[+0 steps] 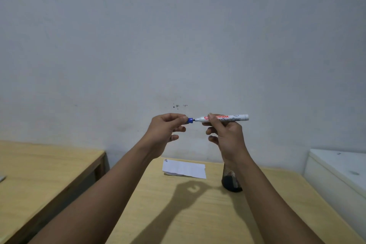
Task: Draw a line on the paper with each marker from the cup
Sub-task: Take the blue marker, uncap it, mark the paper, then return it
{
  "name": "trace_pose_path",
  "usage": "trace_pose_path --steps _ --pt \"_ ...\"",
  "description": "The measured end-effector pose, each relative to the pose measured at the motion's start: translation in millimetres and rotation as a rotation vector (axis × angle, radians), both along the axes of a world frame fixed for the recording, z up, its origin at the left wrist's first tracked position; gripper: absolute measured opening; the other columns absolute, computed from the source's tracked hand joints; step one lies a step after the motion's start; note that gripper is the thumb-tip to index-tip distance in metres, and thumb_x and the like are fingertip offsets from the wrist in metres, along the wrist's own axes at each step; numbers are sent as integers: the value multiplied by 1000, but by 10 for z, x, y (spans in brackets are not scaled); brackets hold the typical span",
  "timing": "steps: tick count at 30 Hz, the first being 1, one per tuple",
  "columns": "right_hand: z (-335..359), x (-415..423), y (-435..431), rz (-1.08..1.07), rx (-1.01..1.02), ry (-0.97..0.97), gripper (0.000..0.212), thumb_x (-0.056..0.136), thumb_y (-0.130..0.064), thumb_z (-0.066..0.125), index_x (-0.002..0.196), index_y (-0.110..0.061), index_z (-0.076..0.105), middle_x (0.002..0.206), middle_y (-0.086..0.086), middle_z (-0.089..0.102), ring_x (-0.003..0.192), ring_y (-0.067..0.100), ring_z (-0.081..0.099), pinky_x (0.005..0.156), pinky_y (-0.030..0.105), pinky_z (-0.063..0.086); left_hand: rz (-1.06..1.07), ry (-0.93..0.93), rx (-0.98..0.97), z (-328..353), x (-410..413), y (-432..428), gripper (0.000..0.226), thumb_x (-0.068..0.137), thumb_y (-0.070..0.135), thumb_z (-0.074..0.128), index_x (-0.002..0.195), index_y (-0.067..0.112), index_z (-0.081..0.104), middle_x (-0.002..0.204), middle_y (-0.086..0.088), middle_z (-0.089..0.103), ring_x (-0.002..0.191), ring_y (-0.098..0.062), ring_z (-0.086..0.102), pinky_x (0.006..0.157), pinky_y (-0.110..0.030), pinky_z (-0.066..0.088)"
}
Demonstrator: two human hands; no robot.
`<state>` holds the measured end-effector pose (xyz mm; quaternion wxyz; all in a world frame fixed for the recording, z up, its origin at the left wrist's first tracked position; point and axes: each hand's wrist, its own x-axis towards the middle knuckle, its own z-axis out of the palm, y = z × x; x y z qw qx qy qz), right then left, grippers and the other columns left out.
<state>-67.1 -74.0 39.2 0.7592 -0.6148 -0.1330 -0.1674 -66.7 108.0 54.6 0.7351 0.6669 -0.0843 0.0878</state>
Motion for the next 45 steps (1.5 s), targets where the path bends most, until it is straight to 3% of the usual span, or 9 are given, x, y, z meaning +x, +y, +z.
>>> trace_pose_path --steps 16,21,26,30,33,37,41,43,45 --pt "234 -189 -25 21 -30 -6 29 94 -34 68 92 -7 79 77 -3 73 70 13 58 67 31 47 -11 -382 93 164 -122 -219 10 81 6 78 91 5 79 82 -6 78 75 -12 70 68 -21 51" --pt "238 -201 -10 -3 -48 71 27 90 -38 71 92 -13 79 82 -1 76 71 13 61 67 30 49 95 -448 179 47 -115 -241 9 83 17 78 91 18 81 83 2 78 76 -9 68 65 -26 53" --pt "172 -64 -10 -436 -117 41 102 68 -49 88 151 -30 31 127 -2 46 110 16 54 86 33 47 169 -386 101 33 -18 -323 12 81 20 81 92 16 80 87 -4 76 75 -11 62 66 -21 50" --pt "70 32 -120 -533 -538 -92 41 78 -52 78 115 -39 66 121 -16 46 111 -21 42 96 39 35 209 -388 184 -12 87 -398 10 80 20 81 90 20 79 85 3 76 73 -15 61 63 -14 50" --pt "-11 76 -202 -489 -716 -156 11 89 -45 70 97 -38 72 108 -20 62 105 -6 52 89 34 24 230 -383 212 -52 190 -482 15 81 20 80 96 21 78 85 6 76 81 -20 66 65 -14 51" --pt "-117 140 -355 -495 -882 -227 5 91 -38 70 94 -35 70 94 -19 68 96 3 57 88 30 23 206 -353 210 -101 285 -663 16 79 22 82 95 20 78 84 9 76 75 -6 66 64 -13 52" --pt "-229 268 -533 -454 -823 -233 3 90 -32 71 90 -31 68 89 -18 69 84 2 63 95 39 44 141 -331 188 -150 407 -848 16 78 23 83 92 18 79 84 8 77 75 -1 68 65 -8 50" --pt "-266 353 -656 -443 -790 -219 5 90 -30 72 89 -30 67 84 -19 69 76 3 66 85 38 52 121 -348 214 -181 471 -918 23 80 28 80 101 19 78 91 7 77 82 -1 69 67 -6 49" --pt "-272 438 -801 -459 -738 -189 6 91 -27 73 91 -25 68 85 -15 70 74 2 65 71 22 52 116 -360 301 -239 545 -979 28 85 33 74 111 22 75 98 9 75 87 -1 68 67 -5 48"
